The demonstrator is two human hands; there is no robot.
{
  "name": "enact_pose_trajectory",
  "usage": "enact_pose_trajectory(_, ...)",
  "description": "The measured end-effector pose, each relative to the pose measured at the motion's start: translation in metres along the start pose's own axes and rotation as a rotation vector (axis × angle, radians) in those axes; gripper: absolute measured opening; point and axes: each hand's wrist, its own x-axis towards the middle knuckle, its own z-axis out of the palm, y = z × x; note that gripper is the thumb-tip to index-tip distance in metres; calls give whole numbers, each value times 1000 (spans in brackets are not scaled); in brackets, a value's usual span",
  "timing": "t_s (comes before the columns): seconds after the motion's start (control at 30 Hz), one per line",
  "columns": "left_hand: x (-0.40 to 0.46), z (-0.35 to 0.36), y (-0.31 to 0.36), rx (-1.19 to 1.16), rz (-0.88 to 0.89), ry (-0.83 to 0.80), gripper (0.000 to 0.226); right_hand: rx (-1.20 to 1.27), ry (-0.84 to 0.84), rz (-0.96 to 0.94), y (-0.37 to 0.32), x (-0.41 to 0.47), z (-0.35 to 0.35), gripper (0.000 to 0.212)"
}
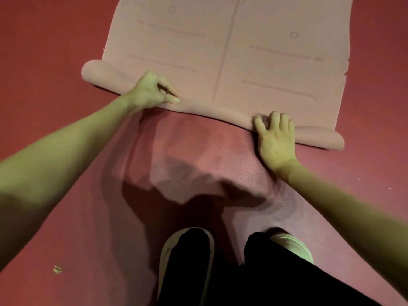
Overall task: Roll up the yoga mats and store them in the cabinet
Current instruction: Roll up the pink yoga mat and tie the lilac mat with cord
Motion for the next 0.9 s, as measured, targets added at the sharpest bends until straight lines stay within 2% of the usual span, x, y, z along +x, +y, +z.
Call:
enact_pose_trajectory(0.17,1,3,-6,-89,-46,62,26,67,-40,-144,16,10,-4,21)
enact_pose_trajectory(0.33,0,4,0,56,-20,78,21,46,-47,-124,17,9,-1,43)
enact_pose_trajectory(0.4,-6,4,3,121,67,123,15,41,-32,-125,15,8,0,39)
enact_pose_trajectory(0.47,-14,5,5,296,242,148,15,42,-12,-147,15,10,0,34)
enact_pose_trajectory(0.53,-23,9,4,524,399,157,24,59,10,-149,15,13,0,30)
enact_pose_trajectory(0.6,-32,9,3,663,478,176,36,71,24,-116,14,16,0,29)
enact_pose_trajectory(0.7,-39,7,1,760,524,187,43,83,39,-7,7,19,-1,26)
enact_pose_trajectory(0.8,-35,4,3,770,498,180,53,59,28,116,-2,20,-1,22)
enact_pose_trajectory(0.9,-31,7,6,741,470,214,47,55,44,89,0,23,1,25)
